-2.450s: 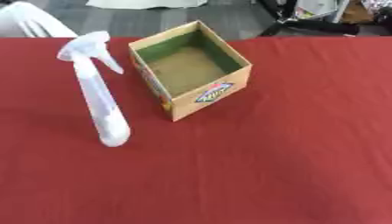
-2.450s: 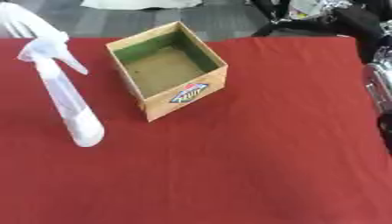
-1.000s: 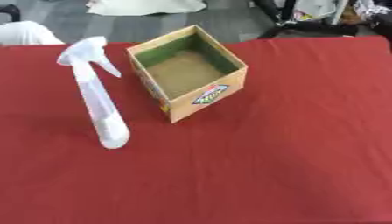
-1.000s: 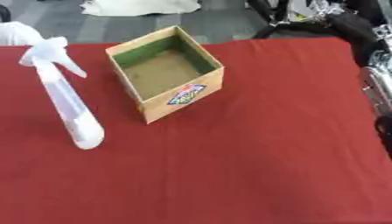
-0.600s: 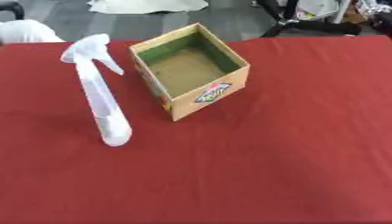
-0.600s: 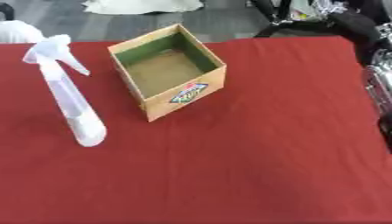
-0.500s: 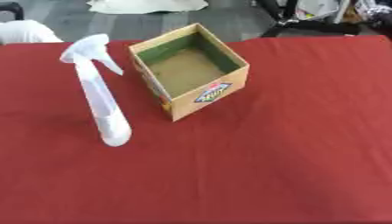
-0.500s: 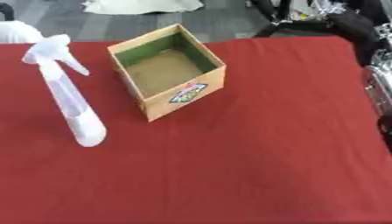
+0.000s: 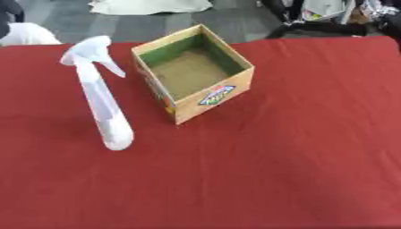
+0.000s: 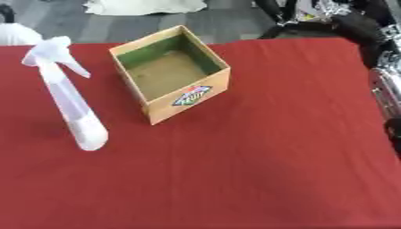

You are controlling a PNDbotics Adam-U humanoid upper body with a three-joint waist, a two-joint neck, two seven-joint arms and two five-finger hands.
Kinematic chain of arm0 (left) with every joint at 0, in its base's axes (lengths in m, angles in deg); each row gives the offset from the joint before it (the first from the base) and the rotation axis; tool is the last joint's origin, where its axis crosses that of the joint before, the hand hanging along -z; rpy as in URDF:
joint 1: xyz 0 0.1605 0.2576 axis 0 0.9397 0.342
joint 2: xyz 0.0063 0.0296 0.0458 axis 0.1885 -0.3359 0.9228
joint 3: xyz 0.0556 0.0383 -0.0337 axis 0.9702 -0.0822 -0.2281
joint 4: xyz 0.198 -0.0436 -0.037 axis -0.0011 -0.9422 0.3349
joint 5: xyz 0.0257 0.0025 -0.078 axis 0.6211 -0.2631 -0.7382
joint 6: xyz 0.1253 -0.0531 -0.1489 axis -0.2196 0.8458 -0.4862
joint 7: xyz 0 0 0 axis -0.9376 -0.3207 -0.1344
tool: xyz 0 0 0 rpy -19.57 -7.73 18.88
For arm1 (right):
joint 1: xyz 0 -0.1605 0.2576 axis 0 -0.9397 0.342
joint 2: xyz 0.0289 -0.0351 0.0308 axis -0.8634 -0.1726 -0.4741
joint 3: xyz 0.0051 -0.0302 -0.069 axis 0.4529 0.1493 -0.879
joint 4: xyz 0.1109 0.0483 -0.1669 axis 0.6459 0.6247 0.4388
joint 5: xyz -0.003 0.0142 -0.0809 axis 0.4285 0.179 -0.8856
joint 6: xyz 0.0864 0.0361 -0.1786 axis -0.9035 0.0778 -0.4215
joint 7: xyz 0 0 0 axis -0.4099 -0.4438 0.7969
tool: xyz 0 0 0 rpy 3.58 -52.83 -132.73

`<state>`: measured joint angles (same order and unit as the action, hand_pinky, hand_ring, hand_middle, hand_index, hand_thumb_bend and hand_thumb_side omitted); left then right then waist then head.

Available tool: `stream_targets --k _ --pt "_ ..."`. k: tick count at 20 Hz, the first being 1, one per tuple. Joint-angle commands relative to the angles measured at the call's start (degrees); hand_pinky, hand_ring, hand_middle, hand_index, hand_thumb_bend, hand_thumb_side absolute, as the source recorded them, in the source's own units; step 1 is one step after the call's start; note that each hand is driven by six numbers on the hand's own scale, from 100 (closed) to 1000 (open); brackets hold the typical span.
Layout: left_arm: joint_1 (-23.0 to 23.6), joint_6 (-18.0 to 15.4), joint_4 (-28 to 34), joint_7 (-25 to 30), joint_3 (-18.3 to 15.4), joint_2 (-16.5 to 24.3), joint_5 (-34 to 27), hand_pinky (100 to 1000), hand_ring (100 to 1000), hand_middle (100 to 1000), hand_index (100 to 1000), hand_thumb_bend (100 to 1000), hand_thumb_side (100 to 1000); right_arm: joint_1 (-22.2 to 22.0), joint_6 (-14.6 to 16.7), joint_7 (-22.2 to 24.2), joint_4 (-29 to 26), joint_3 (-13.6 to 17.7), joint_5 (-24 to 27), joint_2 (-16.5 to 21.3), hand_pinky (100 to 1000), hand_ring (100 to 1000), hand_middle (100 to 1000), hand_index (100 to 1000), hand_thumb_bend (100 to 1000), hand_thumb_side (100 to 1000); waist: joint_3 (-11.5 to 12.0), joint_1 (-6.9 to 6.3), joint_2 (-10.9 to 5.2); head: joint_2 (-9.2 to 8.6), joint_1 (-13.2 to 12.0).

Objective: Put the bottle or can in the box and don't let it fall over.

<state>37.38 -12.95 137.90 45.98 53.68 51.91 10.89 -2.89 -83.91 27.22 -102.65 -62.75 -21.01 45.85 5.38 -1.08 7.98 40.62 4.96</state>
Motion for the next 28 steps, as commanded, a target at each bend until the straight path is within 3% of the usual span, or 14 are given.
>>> stream_targets --k 1,2,4,9,14,28 --pt "-2.32 0.45 -0.99 1.63 0.88 -0.09 1.11 819 845 830 837 347 680 1.10 0.10 0.21 -0.25 0.18 -0.26 1.34 800 790 756 845 251 237 -0.13 -0.09 -0.73 -0.89 -0.11" --pt "-2.87 0.48 -1.20 2.11 1.31 -0.53 1.17 818 845 830 838 298 672 1.16 0.10 0.24 -0.25 0.14 -0.25 1.30 800 790 756 845 257 237 -0.19 -0.10 -0.71 -0.93 -0.14" --pt "-3.90 0.67 -1.62 2.84 1.99 -1.32 1.28 817 844 828 838 298 673 1.26 0.10 0.29 -0.25 0.07 -0.25 1.24 800 790 756 845 257 237 -0.25 -0.14 -0.67 -0.98 -0.22" --pt "-5.53 1.50 -2.97 4.06 3.36 -2.75 2.53 821 847 832 843 310 669 1.46 0.07 0.44 -0.24 -0.09 -0.25 1.09 800 790 756 845 257 238 -0.33 -0.24 -0.48 -1.13 -0.34" --pt "-6.43 2.35 -4.50 3.74 4.11 -3.87 4.53 828 851 836 847 351 581 1.47 0.03 0.54 -0.15 -0.24 -0.24 0.91 800 790 755 845 257 240 -0.49 -0.26 -0.21 -1.27 -0.57" --pt "-9.81 2.80 -9.73 3.65 5.13 -7.72 7.81 820 846 833 846 343 580 1.82 -0.10 0.78 -0.15 -0.61 -0.32 0.58 800 791 755 846 259 243 -1.07 -0.36 0.78 -2.35 -1.18"
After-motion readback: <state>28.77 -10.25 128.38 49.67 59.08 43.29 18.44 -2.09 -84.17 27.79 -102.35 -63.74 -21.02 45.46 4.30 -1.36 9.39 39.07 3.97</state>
